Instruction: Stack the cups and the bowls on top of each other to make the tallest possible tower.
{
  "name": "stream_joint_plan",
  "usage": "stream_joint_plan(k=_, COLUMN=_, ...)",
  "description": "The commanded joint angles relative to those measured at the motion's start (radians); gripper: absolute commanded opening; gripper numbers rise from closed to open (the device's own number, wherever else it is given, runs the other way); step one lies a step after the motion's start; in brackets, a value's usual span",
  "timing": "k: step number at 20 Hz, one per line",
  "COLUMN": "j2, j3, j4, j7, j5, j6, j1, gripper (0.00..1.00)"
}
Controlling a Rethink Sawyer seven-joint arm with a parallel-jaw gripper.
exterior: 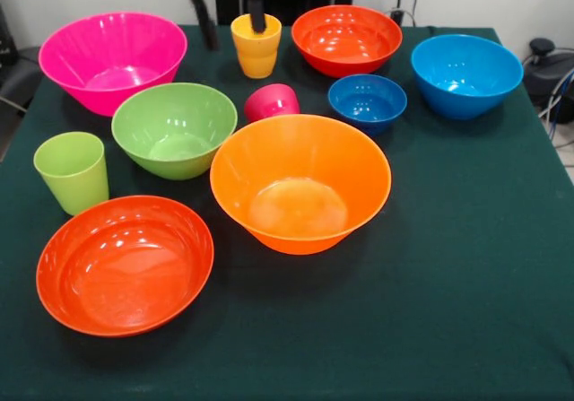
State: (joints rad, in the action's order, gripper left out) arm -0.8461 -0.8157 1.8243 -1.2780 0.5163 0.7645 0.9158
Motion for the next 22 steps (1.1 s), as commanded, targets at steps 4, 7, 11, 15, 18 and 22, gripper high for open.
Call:
stream_joint_plan(k=4, j2=-0.364, j3=0.148, j4=0.282, j7=-0.352, j5=-0.04, j6=-0.173, j1=-0.142, gripper=1.0)
stream_joint_plan(k=7, j2=-0.438, j3=0.228, j4=0.31, j7=-0.438, j5=-0.006, j6=-0.195, j1=-0.211, gripper=1.0)
stream_joint_plan(k=11, j2=-0.476, j3=0.304, j4=0.334, j7=-0.517, j5=0.029, j6=-0.213, j1=-0.292, gripper=1.0)
stream_joint_plan(k=15, j2=-0.458, j3=0.346, j4=0.357, j7=-0.571, j5=0.031, j6=-0.223, j1=-0.343, gripper=1.0)
stream_joint_plan(k=18, j2=-0.421, j3=0.409, j4=0.364, j7=-0.694, j5=0.062, j6=-0.25, j1=-0.403, gripper=1.0)
stream_joint_plan(k=22, j2=-0.332, j3=0.547, j4=0.382, j7=-0.955, j5=-0.006, j6=-0.298, j1=-0.503, gripper=1.0)
